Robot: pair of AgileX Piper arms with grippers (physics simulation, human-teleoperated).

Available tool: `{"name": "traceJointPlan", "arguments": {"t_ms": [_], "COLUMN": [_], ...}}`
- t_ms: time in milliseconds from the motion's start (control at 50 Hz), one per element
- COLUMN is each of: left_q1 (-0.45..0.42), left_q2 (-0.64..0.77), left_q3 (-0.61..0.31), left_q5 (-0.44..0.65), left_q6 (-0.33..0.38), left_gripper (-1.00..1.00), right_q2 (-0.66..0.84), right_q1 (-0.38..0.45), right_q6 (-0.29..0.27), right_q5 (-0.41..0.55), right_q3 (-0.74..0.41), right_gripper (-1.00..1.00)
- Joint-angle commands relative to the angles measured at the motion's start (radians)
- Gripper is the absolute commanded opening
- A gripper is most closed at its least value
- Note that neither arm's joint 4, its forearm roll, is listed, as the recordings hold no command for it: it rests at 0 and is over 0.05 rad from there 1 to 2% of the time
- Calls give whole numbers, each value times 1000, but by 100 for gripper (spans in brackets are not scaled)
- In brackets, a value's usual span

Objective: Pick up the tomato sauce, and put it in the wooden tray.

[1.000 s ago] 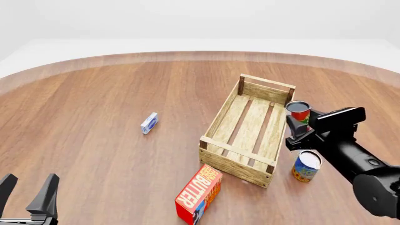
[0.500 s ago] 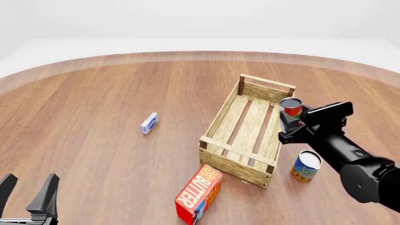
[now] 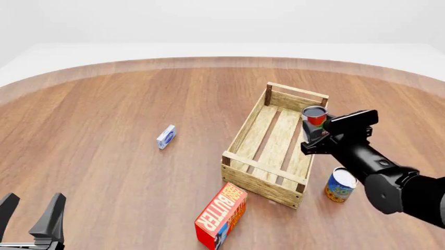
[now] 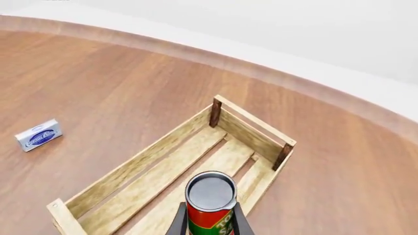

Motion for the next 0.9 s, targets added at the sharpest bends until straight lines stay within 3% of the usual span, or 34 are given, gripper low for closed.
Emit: {"name": "traceJointPlan", "arguments": {"t_ms": [20,900], "left_q1": [0,0], "left_q2": [0,0], "left_q3": [0,0], "left_q5": [0,0], "left_q6": [0,0], "left_gripper": [100,100], "right_q2": [47,169], "right_q1": [7,18], "right_q6": [28,118], "right_q5": [-39,-242], "right_q3": [-14,1], "right_gripper": [-100,-100]}}
